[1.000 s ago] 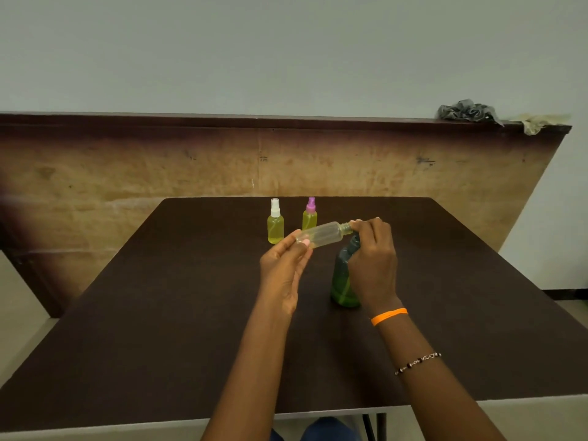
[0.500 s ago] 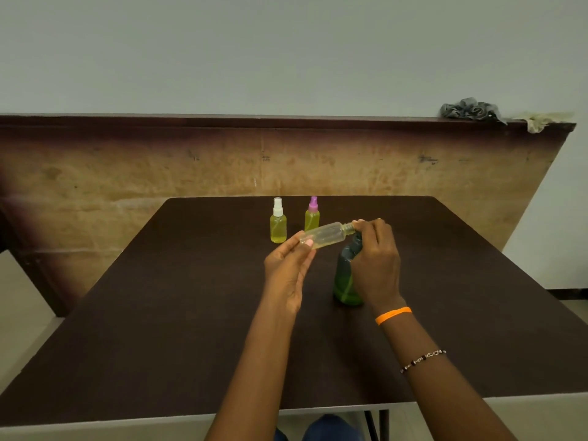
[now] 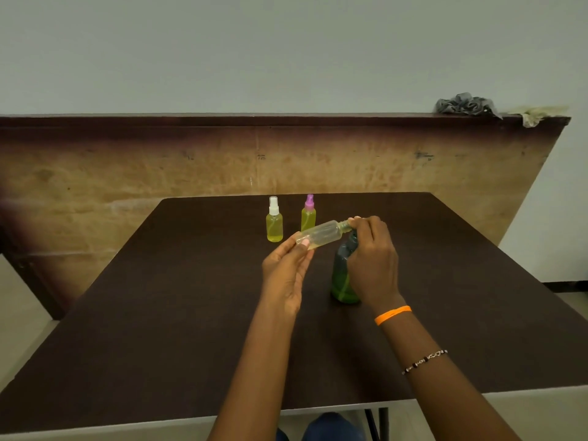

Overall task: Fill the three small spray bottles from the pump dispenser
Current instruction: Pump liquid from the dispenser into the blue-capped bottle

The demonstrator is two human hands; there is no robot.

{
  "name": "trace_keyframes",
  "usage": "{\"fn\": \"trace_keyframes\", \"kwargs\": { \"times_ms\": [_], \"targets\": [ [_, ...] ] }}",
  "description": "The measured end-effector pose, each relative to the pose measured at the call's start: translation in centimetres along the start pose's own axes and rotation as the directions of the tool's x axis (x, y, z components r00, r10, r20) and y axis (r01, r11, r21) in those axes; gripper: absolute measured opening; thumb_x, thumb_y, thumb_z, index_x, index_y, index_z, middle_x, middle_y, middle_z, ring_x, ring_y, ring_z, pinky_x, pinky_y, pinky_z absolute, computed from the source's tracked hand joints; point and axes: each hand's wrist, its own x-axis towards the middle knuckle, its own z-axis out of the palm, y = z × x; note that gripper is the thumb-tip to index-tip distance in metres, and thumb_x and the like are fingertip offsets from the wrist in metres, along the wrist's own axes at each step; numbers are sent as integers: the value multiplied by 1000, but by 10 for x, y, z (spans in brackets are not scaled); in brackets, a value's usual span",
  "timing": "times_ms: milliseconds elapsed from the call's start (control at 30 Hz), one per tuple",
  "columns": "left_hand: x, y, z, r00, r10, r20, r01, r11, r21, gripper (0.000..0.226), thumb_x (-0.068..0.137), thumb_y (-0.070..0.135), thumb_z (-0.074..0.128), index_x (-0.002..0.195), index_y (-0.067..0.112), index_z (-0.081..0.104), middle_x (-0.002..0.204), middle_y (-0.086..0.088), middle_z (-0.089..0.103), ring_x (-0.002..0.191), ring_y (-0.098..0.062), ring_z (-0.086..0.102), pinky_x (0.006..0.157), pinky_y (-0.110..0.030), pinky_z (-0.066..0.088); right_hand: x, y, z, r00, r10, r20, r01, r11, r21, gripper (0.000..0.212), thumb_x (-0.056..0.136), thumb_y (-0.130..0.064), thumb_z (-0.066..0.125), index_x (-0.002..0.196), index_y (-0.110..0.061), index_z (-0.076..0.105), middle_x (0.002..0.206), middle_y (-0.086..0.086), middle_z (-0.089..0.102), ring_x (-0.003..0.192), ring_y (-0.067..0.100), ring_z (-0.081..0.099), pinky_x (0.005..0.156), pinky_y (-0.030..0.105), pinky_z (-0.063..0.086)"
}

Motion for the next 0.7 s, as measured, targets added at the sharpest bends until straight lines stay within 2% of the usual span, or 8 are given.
{"fn": "trace_keyframes", "kwargs": {
  "times_ms": [67, 167, 233, 300, 400, 467, 600, 700],
  "targets": [
    [-2, 1, 2, 1000, 0, 7, 0, 1000, -10, 36, 85, -3, 59, 121, -5, 56, 102, -11, 68, 98, -17, 65, 81, -21, 54, 9, -2, -6, 1000, 3, 17, -3, 1000, -2, 29, 76, 3, 39, 92, 5, 63, 84, 17, 57, 74, 33, 57, 54, 37, 50],
    [-1, 2, 5, 1000, 12, 16, -12, 1000, -2, 36, 84, -3, 60, 120, -3, 57, 103, -10, 68, 100, -17, 65, 80, -20, 55, 16, -3, -10, 999, 20, 45, -21, 1000, 3, 26, 69, 18, 56, 90, 6, 64, 84, 17, 57, 76, 33, 56, 55, 38, 49],
    [-1, 2, 5, 1000, 14, 6, -14, 1000, 9, 36, 85, -3, 59, 121, -3, 56, 103, -10, 67, 101, -18, 64, 80, -20, 55, 12, -3, -7, 999, 29, 26, -29, 1000, 2, 29, 70, 16, 54, 95, 7, 64, 87, 19, 58, 80, 34, 57, 60, 39, 51],
    [0, 1, 3, 1000, 14, -10, -13, 1000, 27, 36, 86, -4, 58, 122, -3, 55, 103, -9, 66, 101, -18, 64, 81, -20, 54, 3, -2, -2, 1000, 12, 2, -12, 1000, -3, 31, 76, 5, 43, 99, 8, 63, 89, 20, 58, 82, 36, 58, 64, 39, 53],
    [0, 1, -1, 1000, 9, -9, -9, 999, 45, 38, 86, -4, 58, 123, -4, 54, 106, -11, 66, 103, -19, 63, 84, -22, 53, 0, 0, 1, 1000, -8, -9, 8, 1000, 6, 44, 77, -9, 29, 97, 8, 64, 87, 19, 59, 77, 34, 59, 60, 36, 52],
    [-1, 2, -1, 1000, 6, -6, -6, 999, 40, 38, 85, -4, 59, 123, -5, 54, 106, -12, 66, 101, -18, 64, 83, -22, 54, 5, -2, -2, 1000, -5, -6, 5, 1000, 7, 40, 76, -6, 30, 92, 7, 64, 84, 18, 58, 74, 34, 58, 56, 36, 50],
    [-2, 3, 3, 1000, 15, 15, -15, 1000, 20, 37, 85, -4, 59, 122, -5, 55, 104, -12, 67, 99, -17, 65, 80, -19, 55, 20, -3, -10, 999, 38, 39, -40, 998, 41, 23, 68, 17, 50, 83, 5, 63, 80, 17, 57, 70, 35, 56, 53, 34, 43],
    [-1, 2, 3, 1000, 21, 16, -21, 999, 27, 35, 85, -4, 59, 120, -4, 56, 106, -12, 66, 101, -18, 64, 79, -19, 55, 12, -2, -5, 999, 51, -20, -49, 996, 75, 27, 77, 6, 42, 92, 6, 65, 85, 17, 58, 77, 34, 57, 58, 38, 49]
  ]
}}
